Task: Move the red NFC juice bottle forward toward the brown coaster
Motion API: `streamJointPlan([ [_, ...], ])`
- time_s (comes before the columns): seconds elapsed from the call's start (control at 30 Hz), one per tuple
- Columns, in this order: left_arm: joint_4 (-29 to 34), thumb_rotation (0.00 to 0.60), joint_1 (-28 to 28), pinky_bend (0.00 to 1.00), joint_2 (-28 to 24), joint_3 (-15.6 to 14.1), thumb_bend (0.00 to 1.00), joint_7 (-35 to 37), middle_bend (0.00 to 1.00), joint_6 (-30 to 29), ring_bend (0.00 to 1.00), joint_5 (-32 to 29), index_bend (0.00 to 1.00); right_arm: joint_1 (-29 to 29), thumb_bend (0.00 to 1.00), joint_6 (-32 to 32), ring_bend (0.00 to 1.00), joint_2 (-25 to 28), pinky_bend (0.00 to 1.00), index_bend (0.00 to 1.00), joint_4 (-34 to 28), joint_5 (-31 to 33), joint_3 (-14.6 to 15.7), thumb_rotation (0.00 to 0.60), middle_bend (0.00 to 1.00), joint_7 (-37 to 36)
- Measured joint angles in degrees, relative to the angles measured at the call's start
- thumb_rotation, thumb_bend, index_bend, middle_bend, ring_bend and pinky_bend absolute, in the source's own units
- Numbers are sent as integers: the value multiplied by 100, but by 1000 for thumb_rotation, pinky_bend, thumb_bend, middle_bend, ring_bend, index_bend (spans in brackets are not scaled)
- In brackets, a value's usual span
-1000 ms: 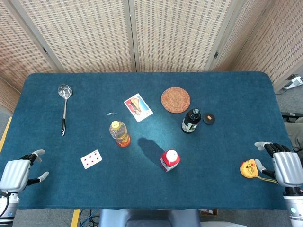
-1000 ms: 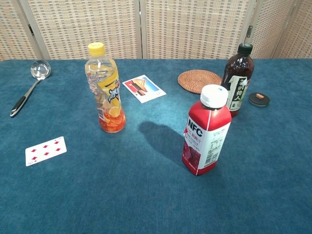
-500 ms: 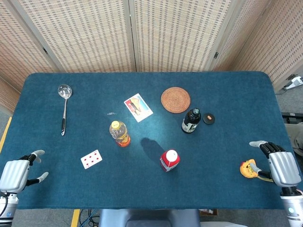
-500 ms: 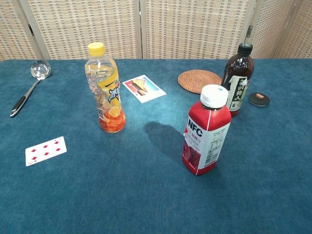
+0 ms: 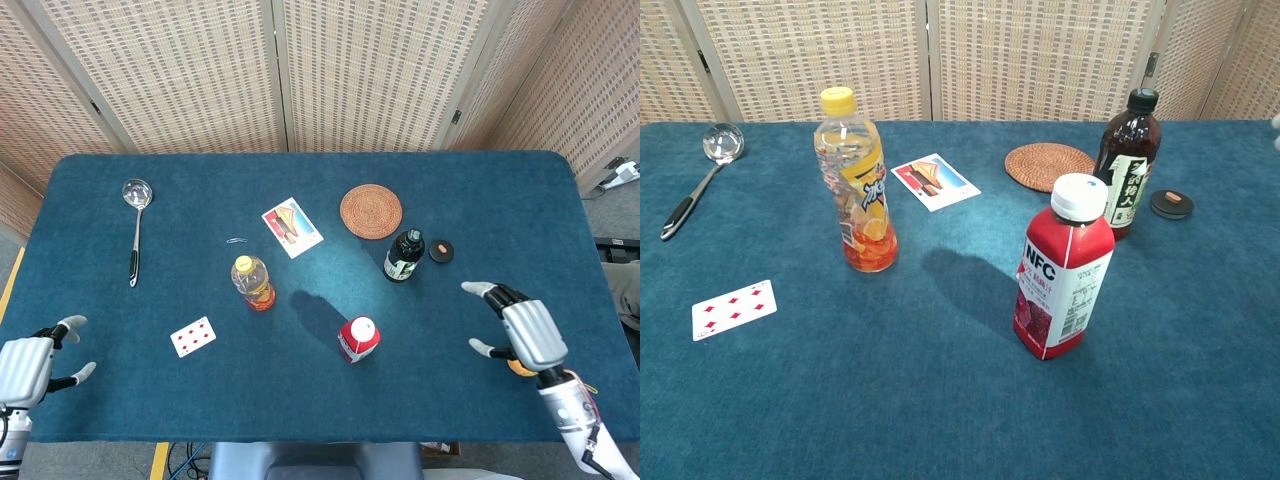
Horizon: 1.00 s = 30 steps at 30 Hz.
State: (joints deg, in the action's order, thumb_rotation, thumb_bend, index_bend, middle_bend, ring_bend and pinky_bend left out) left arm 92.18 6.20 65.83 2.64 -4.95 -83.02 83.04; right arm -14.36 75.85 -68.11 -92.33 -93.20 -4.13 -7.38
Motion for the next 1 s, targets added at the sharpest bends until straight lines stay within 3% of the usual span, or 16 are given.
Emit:
streamJointPlan([
  [0.53, 42, 600, -15, 656, -46, -6, 122, 5, 483, 40, 498, -56, 539, -810, 37, -850, 244, -297, 437, 234, -373, -255, 73, 600, 260, 13],
  [1.0, 58, 600, -17, 656, -95, 23, 122, 127, 483, 67, 498, -116, 539, -1387, 37, -1376, 225, -756, 429, 224, -81, -89, 8, 600, 257, -66],
])
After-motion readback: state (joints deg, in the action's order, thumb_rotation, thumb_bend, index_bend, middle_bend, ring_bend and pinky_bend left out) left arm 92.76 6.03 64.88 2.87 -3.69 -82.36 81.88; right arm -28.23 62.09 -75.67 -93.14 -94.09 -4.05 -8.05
